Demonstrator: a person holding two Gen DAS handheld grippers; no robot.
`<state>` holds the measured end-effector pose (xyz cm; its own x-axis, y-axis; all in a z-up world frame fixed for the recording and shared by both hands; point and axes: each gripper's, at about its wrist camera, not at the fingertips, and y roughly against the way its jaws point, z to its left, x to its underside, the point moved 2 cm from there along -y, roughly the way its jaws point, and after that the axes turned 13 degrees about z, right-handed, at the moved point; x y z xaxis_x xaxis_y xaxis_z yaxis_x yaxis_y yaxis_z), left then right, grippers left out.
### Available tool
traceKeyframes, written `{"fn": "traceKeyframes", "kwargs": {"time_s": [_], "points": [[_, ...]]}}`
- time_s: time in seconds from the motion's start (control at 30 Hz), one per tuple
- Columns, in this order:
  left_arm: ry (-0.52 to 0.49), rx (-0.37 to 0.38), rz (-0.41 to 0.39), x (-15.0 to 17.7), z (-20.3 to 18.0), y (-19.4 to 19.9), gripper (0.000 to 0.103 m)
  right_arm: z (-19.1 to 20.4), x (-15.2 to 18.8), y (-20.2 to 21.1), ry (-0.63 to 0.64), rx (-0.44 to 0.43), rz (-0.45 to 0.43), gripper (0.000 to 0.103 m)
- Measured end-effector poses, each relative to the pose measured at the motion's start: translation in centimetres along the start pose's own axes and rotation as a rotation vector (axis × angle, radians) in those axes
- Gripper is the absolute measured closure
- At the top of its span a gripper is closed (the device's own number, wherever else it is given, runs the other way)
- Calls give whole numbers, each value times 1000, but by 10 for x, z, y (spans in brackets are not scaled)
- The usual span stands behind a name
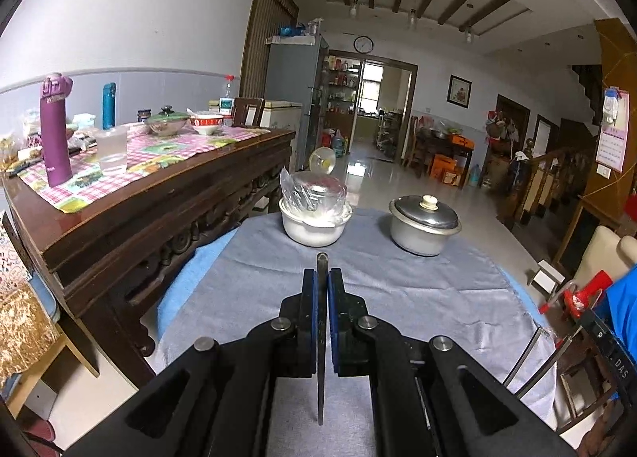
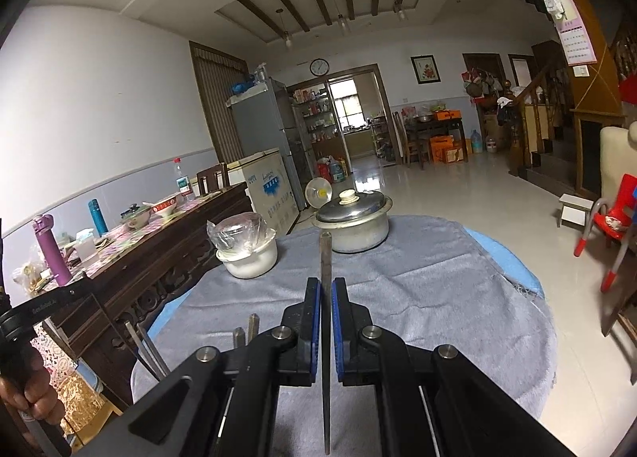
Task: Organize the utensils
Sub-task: 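Lift the pinched chopsticks and lower them into the grey holder with both tools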
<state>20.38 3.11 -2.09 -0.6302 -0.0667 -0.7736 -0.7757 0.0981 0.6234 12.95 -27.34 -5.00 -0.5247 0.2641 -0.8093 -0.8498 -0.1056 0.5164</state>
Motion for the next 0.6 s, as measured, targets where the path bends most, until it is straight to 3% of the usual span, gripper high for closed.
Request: {"fn": "traceKeyframes", "kwargs": {"time_s": [0.6], "points": [[-19, 18, -32, 4, -9, 33, 98, 15, 4, 27, 37, -6, -41, 97]]}}
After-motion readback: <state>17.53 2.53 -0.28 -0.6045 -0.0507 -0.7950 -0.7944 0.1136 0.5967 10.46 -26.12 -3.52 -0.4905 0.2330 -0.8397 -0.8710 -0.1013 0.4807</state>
